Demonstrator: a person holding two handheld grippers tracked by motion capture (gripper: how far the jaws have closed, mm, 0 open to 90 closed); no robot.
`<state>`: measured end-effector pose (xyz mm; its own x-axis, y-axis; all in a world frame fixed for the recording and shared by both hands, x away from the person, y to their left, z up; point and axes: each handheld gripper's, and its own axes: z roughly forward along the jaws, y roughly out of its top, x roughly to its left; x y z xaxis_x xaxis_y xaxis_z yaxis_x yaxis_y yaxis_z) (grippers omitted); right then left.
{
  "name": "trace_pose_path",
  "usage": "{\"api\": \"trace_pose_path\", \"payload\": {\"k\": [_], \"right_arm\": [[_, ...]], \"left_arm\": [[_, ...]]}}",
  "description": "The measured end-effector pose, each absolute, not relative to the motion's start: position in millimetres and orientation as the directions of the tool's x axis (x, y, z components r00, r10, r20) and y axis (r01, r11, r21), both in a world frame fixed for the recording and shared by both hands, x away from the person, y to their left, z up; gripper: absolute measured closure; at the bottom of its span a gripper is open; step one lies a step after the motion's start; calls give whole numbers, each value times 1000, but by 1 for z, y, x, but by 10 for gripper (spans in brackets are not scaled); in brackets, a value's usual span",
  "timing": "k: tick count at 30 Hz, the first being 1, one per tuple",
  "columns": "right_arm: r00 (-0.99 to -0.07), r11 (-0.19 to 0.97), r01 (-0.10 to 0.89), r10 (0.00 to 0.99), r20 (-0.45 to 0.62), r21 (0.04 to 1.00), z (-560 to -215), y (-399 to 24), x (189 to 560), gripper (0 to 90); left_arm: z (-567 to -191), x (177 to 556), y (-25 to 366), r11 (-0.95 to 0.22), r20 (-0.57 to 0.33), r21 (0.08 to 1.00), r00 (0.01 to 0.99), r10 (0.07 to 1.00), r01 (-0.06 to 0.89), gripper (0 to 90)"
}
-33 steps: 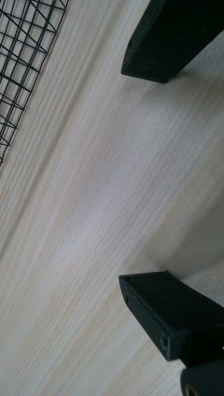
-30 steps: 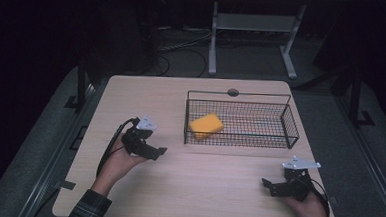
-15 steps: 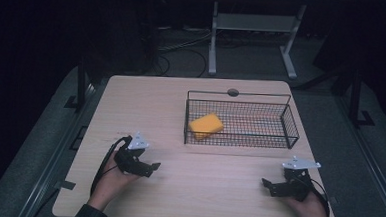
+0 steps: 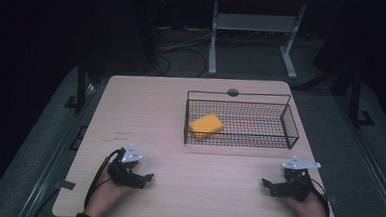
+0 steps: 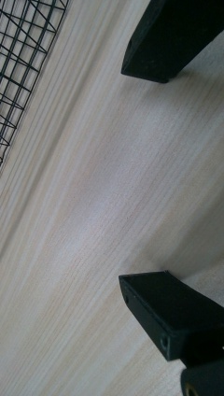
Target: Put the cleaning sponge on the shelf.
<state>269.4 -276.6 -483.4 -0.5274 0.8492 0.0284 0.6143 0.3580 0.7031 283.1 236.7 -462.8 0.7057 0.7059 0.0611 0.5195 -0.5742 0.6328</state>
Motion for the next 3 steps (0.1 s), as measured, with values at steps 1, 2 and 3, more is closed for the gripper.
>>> {"api": "trace_pose_path", "payload": {"k": [1,2,3], "right_arm": [[-527,358,614,849,28,703,-483,-277,269,13],[-527,358,614,849,28,703,-483,-277,269,14],[-527,358,614,849,28,703,-483,-277,269,14]], "left_arm": [[-463,283,237,-574,61,633,706,706,520,138],[-464,283,237,-569,53,638,708,705,519,137],[-464,283,237,-569,53,638,708,705,519,137]]}}
